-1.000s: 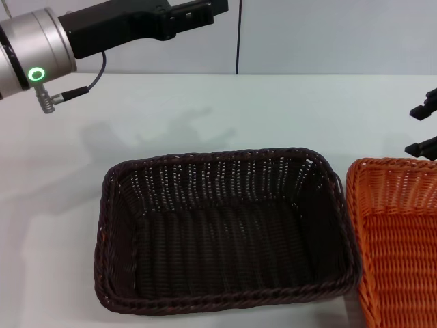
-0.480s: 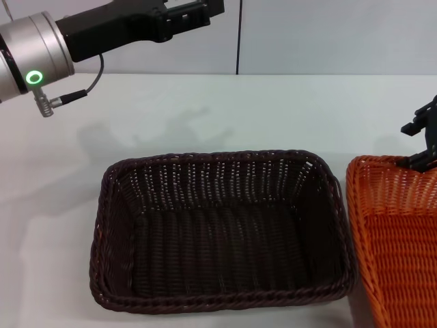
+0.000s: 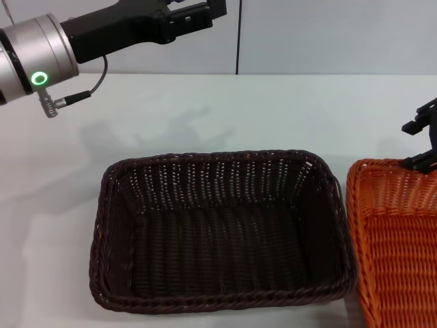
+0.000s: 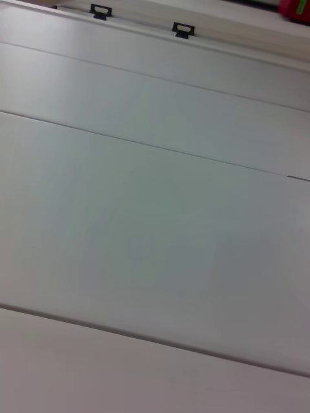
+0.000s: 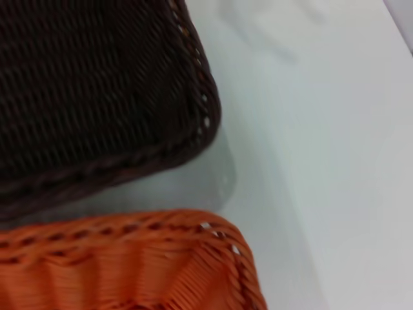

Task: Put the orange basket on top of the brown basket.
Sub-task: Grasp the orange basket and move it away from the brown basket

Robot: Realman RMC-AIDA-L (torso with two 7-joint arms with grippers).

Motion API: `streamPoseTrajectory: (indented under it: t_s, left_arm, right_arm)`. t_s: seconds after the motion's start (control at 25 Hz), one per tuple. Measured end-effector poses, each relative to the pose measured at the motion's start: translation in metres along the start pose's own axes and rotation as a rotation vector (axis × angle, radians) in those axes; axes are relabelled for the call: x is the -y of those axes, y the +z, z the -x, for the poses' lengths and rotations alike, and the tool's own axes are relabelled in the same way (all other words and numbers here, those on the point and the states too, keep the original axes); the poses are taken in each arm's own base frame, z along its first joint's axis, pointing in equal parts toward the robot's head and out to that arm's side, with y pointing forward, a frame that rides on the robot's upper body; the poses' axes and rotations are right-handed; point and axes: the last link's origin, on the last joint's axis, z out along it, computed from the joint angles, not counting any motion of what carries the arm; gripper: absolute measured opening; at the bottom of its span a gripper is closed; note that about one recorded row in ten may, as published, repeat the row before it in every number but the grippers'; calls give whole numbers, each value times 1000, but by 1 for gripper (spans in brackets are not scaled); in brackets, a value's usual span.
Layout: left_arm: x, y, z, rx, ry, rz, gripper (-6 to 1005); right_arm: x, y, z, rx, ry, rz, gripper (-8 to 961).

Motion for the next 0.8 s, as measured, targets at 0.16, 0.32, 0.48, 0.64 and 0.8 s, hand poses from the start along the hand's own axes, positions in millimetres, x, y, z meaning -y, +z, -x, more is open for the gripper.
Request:
streamPoseTrajectory:
  t_s: [0.16, 0.32, 0.48, 0.64, 0.8]
  left_arm:
    - [0, 1, 0, -2, -5, -1, 863]
    - [0, 1, 0, -2, -5, -1, 863]
    - [1, 1, 0, -3, -5, -1, 863]
    - [1, 1, 0, -4, -7, -3, 863]
    - [1, 1, 0, -5, -7, -1, 863]
  right_arm:
    - [-4, -3, 3, 4, -13, 22, 665]
    - [-8, 5, 0, -17, -12, 48, 666]
    - [-7, 18, -4, -22, 8, 39, 665]
    - [-9, 39, -7, -37, 29, 48, 665]
    - [-11, 46, -11, -59, 33, 58, 666]
